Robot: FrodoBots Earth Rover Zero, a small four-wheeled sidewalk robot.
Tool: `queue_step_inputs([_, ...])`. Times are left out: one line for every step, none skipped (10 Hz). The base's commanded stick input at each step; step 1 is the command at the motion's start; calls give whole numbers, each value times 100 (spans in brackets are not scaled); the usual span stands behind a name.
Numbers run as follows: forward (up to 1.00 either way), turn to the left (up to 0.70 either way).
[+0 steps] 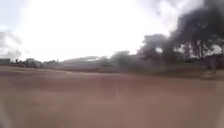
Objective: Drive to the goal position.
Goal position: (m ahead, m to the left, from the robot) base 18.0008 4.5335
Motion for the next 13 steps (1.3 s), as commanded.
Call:
queue_step_inputs([70, 0])
queue_step_inputs([70, 0])
queue_step_inputs([70, 0])
queue_step_inputs([70, 0])
queue_step_inputs([70, 0])
queue_step_inputs([70, 0])
queue_step_inputs([70, 0])
queue_step_inputs([70, 0])
queue_step_inputs([70, 0])
queue_step_inputs([70, 0])
queue_step_inputs([70, 0])
queue_step_inputs([70, 0])
queue_step_inputs([70, 0])
